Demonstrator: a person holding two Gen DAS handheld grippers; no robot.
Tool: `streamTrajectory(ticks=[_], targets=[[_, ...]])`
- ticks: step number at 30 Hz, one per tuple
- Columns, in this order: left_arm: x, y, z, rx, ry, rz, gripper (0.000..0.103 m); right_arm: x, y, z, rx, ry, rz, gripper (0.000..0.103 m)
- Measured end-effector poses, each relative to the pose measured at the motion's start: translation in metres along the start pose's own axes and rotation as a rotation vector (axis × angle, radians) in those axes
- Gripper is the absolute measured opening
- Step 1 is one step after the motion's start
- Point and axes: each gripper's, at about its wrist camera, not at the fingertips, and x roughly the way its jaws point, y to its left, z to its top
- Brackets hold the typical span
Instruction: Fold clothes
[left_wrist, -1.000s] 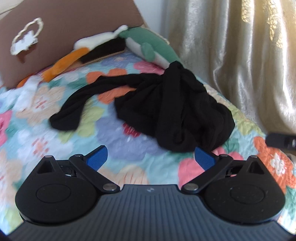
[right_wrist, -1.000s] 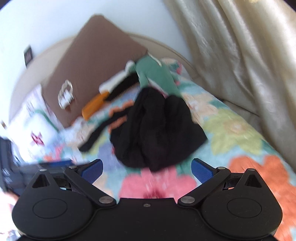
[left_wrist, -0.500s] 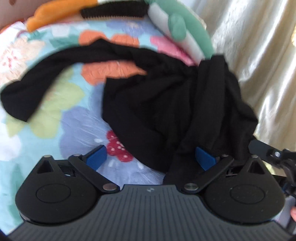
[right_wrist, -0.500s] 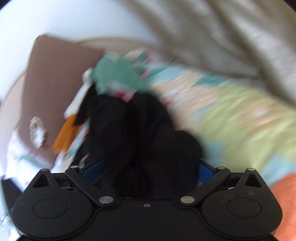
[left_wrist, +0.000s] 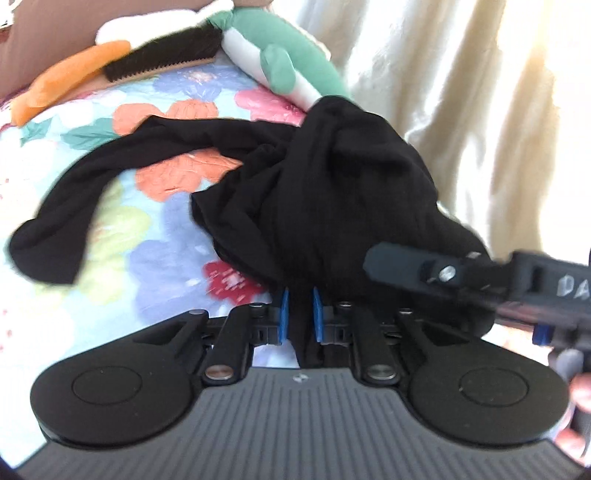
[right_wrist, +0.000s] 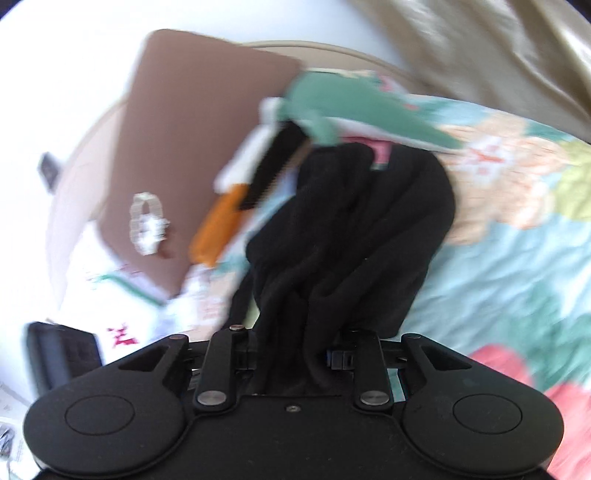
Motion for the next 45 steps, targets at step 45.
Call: streamTrajectory(ticks=[45], targets=[[-0.441, 0.114, -0.082, -0.220, -0.338, 0.219, 0.011, 0.030, 0.488, -0.162, -0.694, 0.456, 0.082, 0.022]])
